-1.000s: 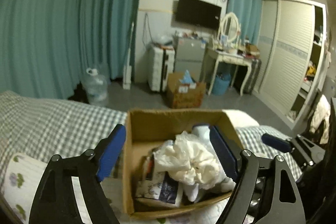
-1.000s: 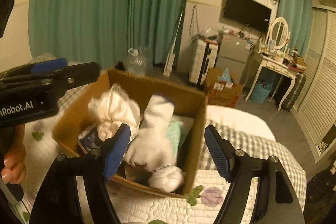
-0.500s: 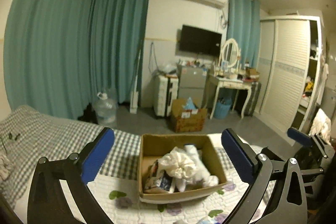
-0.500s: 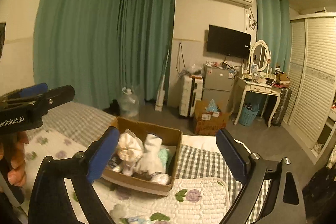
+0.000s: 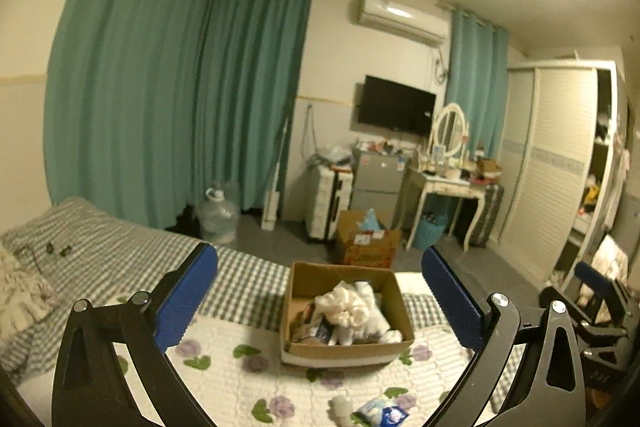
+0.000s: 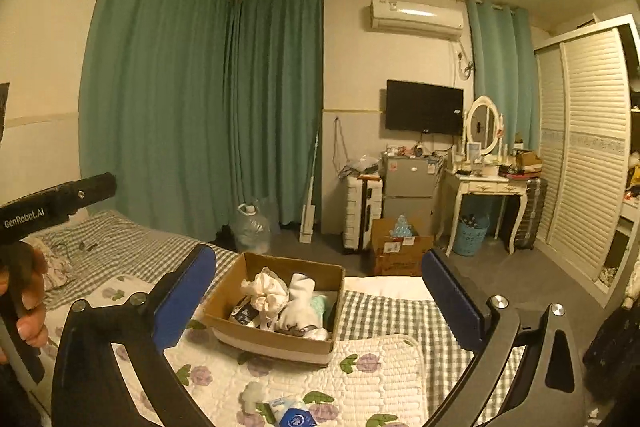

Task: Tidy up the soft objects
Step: 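Move both tools back toward the white figure and Vinda tissue pack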

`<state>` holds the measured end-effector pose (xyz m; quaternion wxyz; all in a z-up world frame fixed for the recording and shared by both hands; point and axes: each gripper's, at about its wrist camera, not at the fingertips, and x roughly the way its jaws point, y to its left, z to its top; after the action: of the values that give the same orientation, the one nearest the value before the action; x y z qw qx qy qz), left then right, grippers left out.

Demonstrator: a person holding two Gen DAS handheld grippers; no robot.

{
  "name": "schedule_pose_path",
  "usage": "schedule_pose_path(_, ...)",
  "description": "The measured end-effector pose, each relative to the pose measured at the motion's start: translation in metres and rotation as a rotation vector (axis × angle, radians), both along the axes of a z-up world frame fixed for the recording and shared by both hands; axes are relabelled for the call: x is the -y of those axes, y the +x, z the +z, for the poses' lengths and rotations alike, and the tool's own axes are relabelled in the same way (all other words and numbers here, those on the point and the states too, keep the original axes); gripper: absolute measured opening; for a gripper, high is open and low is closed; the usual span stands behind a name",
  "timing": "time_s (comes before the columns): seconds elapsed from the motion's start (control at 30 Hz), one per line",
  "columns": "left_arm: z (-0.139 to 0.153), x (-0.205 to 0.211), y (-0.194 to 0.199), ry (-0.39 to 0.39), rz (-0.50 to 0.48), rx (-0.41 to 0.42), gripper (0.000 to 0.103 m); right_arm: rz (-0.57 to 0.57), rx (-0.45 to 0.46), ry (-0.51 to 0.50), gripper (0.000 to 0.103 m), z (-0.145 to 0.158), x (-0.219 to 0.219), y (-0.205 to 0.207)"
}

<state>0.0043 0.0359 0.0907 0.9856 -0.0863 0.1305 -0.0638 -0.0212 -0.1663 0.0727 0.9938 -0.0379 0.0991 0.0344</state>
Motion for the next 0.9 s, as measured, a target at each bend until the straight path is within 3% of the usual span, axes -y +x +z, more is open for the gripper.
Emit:
schedule_pose_path(0.27,-0.006,-0.011,-0.022,0.001,0.021,0.035,0.103,-0.031,0.048,-0.007,0.103,0.008,0.003,-0.024)
schedule_pose_path(0.5,-0.020,-0.013,-0.019,0.017,0.023,0.023,0.103,-0.051,-0.012,-0.047,0.103,-0.012,-0.003,-0.015)
schedule_pose_path(0.73,-0.054,-0.001,0.008,0.061,-0.004,-0.103,0.103,-0.041,-0.132,-0.136,0.103,-0.052,-0.015,0.016)
schedule_pose_path(0.9,-0.088,0.013,0.030,0.099,-0.004,-0.195,0.103,-0.013,-0.242,-0.146,0.103,-0.090,-0.014,0.041)
